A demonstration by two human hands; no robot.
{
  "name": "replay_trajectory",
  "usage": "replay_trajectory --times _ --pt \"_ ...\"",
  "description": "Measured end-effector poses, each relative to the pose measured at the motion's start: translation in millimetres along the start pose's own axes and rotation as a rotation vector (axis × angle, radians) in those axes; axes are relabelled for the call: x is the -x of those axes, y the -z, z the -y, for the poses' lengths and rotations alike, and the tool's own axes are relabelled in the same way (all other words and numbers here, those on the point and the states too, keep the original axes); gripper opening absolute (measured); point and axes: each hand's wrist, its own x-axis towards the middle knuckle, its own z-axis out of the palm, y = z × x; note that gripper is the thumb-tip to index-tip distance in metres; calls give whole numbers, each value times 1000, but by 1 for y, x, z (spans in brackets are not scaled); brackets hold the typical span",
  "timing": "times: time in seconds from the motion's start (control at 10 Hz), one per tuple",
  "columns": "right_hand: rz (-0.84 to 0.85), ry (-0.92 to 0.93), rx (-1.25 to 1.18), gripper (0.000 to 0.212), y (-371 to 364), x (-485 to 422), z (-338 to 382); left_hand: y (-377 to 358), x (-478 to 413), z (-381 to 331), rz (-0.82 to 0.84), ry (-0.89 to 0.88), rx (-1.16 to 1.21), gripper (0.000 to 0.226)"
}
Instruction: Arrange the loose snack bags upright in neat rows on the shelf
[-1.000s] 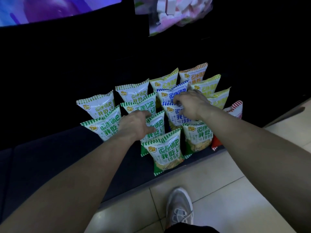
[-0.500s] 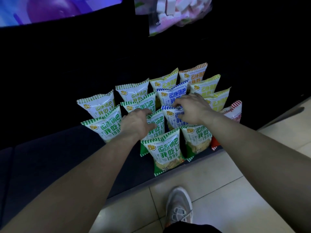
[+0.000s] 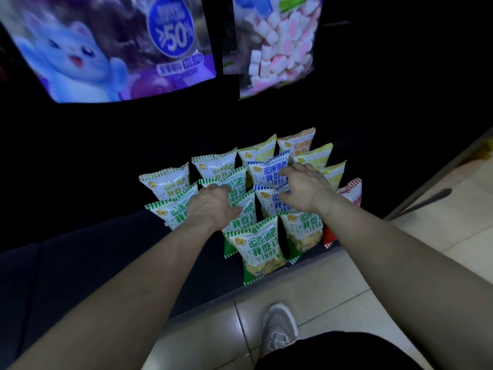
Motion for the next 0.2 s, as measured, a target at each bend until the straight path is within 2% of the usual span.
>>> replay_trajectory --times 0.2 --pt "-7 -38 73 72 43 41 14 38 37 -3 -46 6 -117 73"
